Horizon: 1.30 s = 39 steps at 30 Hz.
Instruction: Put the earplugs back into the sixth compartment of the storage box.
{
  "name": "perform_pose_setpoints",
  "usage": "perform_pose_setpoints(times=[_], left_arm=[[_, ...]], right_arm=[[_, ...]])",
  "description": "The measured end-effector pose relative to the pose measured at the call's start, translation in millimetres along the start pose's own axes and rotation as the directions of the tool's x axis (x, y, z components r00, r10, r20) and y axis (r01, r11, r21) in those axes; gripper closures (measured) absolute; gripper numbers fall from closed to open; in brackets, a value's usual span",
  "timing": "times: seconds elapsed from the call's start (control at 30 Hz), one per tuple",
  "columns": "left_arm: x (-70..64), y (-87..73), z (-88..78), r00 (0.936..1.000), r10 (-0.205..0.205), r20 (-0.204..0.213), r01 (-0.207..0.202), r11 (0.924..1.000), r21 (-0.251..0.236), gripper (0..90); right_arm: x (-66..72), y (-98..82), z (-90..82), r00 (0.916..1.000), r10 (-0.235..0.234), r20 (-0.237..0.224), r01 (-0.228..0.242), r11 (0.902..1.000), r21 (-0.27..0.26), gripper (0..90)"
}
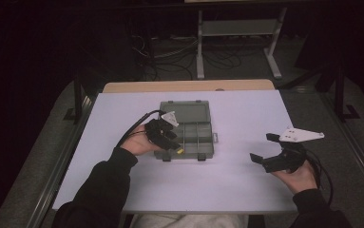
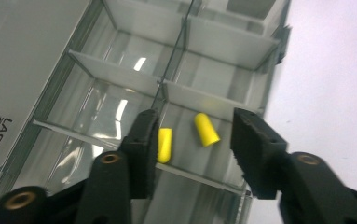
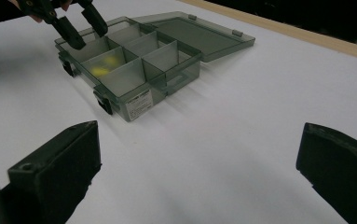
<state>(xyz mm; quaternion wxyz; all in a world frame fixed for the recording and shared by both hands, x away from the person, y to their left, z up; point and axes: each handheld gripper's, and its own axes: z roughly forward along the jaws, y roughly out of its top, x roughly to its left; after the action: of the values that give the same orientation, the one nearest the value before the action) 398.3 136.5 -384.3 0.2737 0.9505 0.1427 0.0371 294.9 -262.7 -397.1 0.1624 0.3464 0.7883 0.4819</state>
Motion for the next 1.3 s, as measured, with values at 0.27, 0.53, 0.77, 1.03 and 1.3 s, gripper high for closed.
perform_pose_setpoints(times=[0.27,0.53,0.77,1.03,1.3], left_arm=[[-0.9,-2.7,-15.3,1.0,-0.005,-0.001,0.005,0.9976,-0.07,37.7],[-0.7,-8.3,-30.2,0.9997,-0.01,-0.023,0.006,0.9897,-0.143,19.5],[-0.5,-16.1,-39.2,0.9976,-0.04,-0.057,0.029,0.9824,-0.185,8.4],[0.5,-28.5,-47.4,0.9947,-0.078,-0.068,0.06,0.9704,-0.234,0.0],[-1.3,-41.4,-57.0,0.9917,-0.103,-0.077,0.076,0.9517,-0.298,0.0]], right_arm=[[-0.1,-0.1,-0.1,1.0,0.001,0.002,-0.001,1.0,0.0,0.0],[0.2,-0.1,-0.2,1.0,0.001,0.002,-0.001,1.0,0.001,0.0],[0.4,-0.1,-0.3,1.0,0.001,0.004,-0.001,1.0,0.0,0.0],[0.3,-0.1,-0.4,1.0,0.001,0.005,-0.001,1.0,0.0,0.0],[0.3,-0.2,-0.1,1.0,0.002,0.005,-0.002,1.0,0.001,0.0]])
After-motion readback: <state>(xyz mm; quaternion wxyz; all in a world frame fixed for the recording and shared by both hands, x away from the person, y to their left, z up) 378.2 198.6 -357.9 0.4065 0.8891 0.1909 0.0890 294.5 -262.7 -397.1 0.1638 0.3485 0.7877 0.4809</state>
